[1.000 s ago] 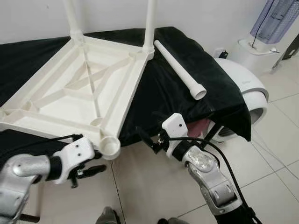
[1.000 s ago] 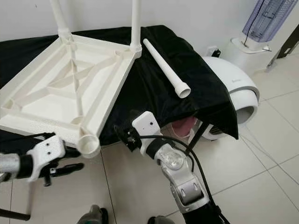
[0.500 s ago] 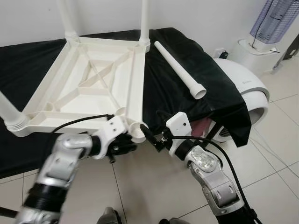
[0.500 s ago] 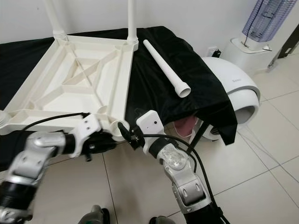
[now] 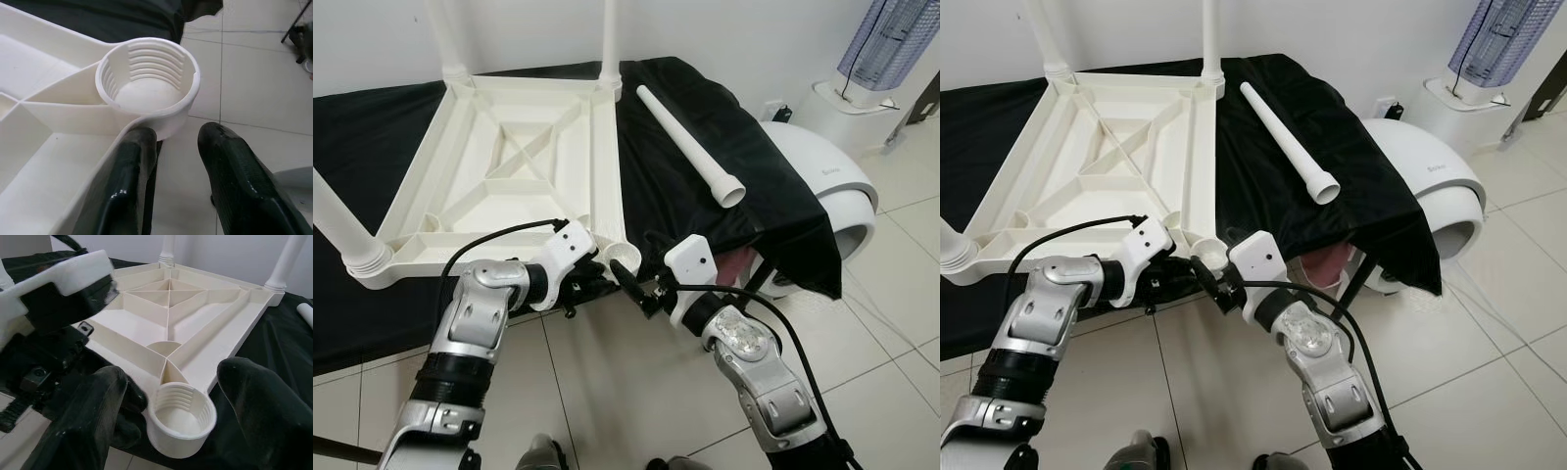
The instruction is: Building children table
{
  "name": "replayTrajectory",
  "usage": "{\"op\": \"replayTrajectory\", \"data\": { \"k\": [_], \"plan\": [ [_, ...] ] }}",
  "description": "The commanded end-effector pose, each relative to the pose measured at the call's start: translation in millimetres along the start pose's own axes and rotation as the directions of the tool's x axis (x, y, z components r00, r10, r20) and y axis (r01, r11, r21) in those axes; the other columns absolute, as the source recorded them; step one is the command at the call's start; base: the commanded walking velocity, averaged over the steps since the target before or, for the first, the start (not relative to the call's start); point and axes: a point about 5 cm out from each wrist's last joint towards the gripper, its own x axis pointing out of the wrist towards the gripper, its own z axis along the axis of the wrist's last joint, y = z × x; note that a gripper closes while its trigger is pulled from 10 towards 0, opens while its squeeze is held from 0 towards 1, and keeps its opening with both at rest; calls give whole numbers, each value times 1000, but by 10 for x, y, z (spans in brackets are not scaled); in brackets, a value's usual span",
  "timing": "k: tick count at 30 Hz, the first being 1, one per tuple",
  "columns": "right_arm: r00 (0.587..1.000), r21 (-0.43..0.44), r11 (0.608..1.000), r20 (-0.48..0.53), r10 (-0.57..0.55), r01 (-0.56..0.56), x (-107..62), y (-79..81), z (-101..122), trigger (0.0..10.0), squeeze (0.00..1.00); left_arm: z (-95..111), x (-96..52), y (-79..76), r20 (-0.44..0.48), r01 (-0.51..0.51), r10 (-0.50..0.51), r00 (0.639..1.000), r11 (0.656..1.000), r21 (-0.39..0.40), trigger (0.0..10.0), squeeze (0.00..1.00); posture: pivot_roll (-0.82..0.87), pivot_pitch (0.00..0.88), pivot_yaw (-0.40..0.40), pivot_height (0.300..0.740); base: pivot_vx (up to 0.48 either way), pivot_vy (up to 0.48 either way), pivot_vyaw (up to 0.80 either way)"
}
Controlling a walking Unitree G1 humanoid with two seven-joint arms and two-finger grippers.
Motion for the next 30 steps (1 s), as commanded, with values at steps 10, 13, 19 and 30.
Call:
{"op": "replayTrajectory", "data": {
  "k": [10, 13, 19, 30],
  "plan": [
    [1000, -1, 1000, -8, -11, 11, 9, 3, -12, 10000, 0, 44, -343, 725, -40, -914, 913, 406, 405, -31, 10000, 0, 52, 116, -26, 740, 0, 0, 0],
    [1000, -3, 1000, -11, -15, 15, 1, 3, -17, 10000, 0, 61, -355, 727, -20, -904, 905, 425, 424, -53, 10000, 0, 48, 114, -22, 740, 0, 0, 0],
    [999, -19, 1000, -42, -25, 25, -51, -14, -77, 10000, 0, 271, -354, 433, 209, -645, 642, 738, 762, -60, 10000, 0, 47, 111, -18, 740, 0, 0, 0],
    [995, -63, 994, -46, -88, 85, -30, -89, -111, 10000, 0, 310, -626, 129, 330, -520, 534, 778, 843, -137, 10000, 0, 78, 99, -46, 740, 0, 0, 0]
  ]
}}
